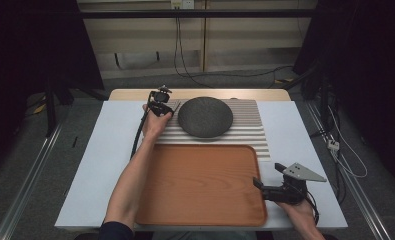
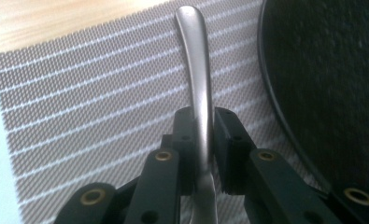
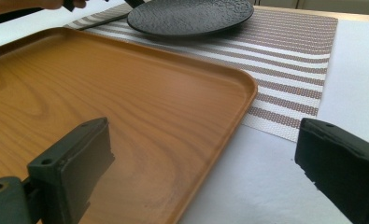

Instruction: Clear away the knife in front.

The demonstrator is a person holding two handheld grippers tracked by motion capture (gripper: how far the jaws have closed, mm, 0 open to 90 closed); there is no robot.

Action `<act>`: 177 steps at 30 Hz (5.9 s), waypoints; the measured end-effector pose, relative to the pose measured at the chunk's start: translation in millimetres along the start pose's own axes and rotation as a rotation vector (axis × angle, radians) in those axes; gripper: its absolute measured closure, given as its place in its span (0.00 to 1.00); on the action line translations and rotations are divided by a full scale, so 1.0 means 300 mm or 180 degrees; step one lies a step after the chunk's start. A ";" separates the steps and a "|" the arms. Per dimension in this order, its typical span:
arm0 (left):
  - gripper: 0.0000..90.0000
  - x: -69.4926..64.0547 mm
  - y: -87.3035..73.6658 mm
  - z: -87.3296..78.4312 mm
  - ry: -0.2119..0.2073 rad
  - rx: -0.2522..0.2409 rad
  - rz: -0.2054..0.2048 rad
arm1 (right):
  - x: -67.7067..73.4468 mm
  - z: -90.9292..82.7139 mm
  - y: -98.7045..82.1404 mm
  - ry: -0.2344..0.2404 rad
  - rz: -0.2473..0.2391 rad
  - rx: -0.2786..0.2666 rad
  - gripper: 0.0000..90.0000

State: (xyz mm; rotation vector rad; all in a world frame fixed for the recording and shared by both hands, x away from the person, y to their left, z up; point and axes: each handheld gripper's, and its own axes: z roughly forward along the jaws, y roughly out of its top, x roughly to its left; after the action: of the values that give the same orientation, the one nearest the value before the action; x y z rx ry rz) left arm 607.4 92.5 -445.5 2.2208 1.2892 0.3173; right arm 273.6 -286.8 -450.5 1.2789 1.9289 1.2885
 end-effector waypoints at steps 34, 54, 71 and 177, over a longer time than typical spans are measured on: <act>0.89 0.034 -0.042 -0.041 -0.0094 0.0140 0.0049 | 0.006 0.007 0.003 0.0022 -0.0019 0.0021 0.05; 0.89 0.040 -0.039 -0.070 -0.0077 0.0136 0.0010 | 0.005 0.010 0.005 0.0013 -0.0011 0.0008 0.05; 0.89 0.012 -0.065 -0.189 -0.0135 -0.0103 0.0107 | 0.013 0.003 0.006 0.0012 -0.0029 -0.0002 0.05; 0.89 -0.361 -0.542 -0.400 -0.0314 0.0173 0.0400 | 0.026 0.009 0.015 -0.0012 -0.0093 0.0025 0.05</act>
State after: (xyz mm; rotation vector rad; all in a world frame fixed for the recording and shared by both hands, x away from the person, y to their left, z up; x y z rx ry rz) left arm 378.9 103.9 -431.3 2.3379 1.1215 0.2189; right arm 274.3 -278.1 -447.0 1.2513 1.9449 1.2645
